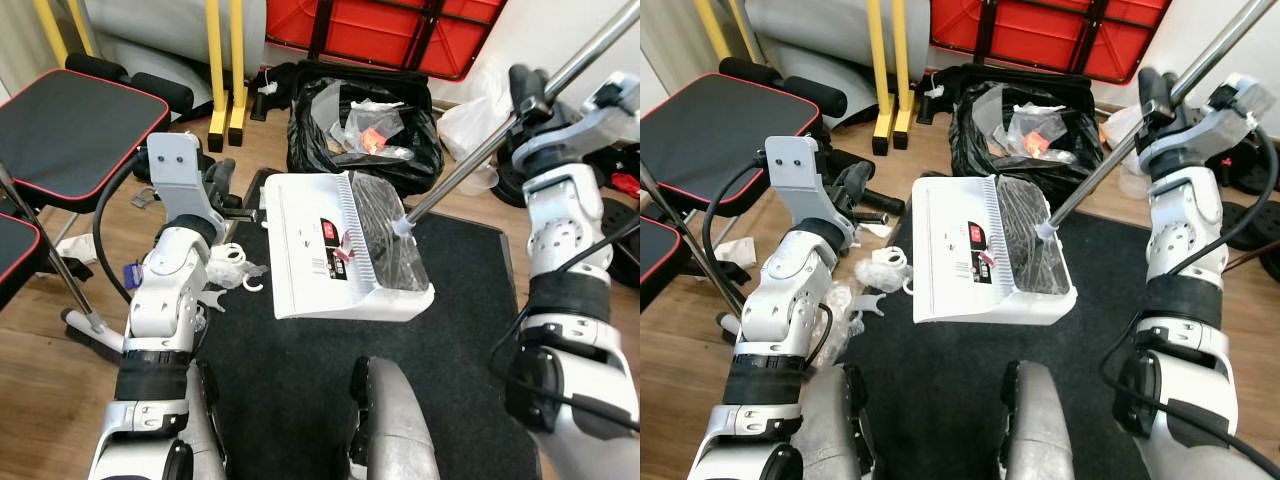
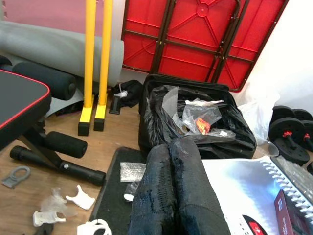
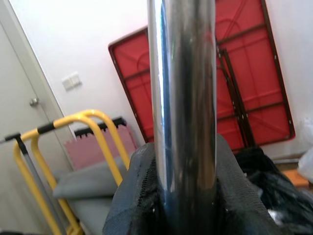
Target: Sweep floor
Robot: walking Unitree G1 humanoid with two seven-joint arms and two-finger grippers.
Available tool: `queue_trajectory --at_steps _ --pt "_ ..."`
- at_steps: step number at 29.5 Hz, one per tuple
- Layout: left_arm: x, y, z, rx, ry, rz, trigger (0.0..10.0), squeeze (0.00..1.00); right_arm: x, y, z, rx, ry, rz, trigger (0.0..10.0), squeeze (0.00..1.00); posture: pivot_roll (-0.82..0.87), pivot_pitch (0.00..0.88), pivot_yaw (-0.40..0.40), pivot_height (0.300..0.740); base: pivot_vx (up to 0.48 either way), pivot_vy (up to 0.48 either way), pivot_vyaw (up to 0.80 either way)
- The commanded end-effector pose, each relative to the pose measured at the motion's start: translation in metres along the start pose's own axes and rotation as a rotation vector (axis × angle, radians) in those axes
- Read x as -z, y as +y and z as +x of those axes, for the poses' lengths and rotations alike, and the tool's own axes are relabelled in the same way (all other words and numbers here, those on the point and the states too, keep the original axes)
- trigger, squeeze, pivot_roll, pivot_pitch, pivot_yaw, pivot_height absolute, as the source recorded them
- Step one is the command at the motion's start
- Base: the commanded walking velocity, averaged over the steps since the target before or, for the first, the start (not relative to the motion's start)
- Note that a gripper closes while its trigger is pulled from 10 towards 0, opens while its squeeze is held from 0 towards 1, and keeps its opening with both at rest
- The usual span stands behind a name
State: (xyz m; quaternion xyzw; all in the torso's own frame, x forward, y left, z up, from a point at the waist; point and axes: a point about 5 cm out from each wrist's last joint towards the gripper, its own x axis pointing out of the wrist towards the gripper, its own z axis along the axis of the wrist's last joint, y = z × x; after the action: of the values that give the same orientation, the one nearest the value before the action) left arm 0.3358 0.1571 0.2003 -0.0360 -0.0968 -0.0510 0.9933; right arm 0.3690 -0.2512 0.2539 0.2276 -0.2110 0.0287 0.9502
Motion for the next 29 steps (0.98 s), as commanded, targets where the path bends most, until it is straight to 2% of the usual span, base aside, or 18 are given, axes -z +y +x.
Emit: queue_trajectory --at_steps 1,10,13,24,29 --pt "0.013 0.003 -0.006 -0.004 0.044 0.015 10.0 0.0 -0.011 0.002 0.001 -0.004 -0.064 -0.02 0.0 0.0 -0.14 0.035 -0.154 0.585 0.0 0.0 0.0" --pt "0.029 0.003 -0.016 0.0 0.1 0.016 10.0 0.0 -0.004 0.0 -0.003 0.007 -0.034 -0.073 0.0 0.0 -0.15 0.045 -0.164 0.615 0.0 0.0 0.0" --pt "0.04 -0.001 -0.026 0.013 0.141 0.012 10.0 0.0 0.004 0.001 -0.009 -0.001 -0.004 -0.114 0.0 0.0 -0.15 0.051 -0.166 0.635 0.0 0.0 0.0" --pt "0.049 -0.013 -0.036 0.054 0.18 -0.003 10.0 0.0 0.012 0.002 -0.017 0.014 0.012 -0.142 0.0 0.0 -0.14 0.058 -0.167 0.67 0.0 0.0 0.0" --pt "0.052 -0.014 -0.042 0.056 0.197 -0.009 10.0 0.0 0.011 0.003 -0.023 0.019 0.008 -0.147 0.0 0.0 -0.15 0.058 -0.169 0.7 0.0 0.0 0.0"
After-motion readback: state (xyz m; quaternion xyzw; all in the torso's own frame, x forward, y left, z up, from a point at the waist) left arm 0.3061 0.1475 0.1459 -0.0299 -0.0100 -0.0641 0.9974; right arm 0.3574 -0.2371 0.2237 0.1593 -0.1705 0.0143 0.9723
